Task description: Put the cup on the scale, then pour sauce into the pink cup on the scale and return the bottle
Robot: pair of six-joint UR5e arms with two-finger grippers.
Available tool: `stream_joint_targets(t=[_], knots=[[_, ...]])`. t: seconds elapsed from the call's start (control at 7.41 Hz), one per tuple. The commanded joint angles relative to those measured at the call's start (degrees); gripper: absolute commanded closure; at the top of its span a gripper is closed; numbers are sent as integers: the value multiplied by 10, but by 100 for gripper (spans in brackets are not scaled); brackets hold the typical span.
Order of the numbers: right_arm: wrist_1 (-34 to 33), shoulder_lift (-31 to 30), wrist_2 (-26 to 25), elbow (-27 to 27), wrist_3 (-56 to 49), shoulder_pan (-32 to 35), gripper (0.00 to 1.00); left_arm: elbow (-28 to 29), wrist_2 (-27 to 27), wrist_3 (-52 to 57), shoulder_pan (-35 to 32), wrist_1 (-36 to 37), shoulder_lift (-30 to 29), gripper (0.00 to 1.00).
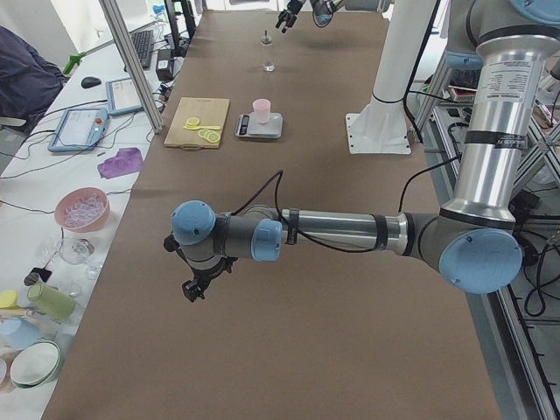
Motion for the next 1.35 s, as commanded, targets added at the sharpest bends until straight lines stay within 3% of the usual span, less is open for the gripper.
stream_joint_targets(t=[0.0,0.13,0.54,0.67,1.08,1.21], knots=[[-9,-1,-39,9,22,-23,2,0,0,-1,1,0,0,2],[-9,-9,-50,18,27,-35,2,-1,0,-1,0,0,0,2],[-79,-78,-99,138,57,-75,2,-1,0,-1,0,0,0,2],[-81,-78,-129,141,70,-98,2,-1,0,-1,0,0,1,2],[-103,-78,-298,164,107,-236,2,1,0,-1,0,0,1,2],[-104,-79,-323,165,108,-259,2,1,0,-1,1,0,0,2]])
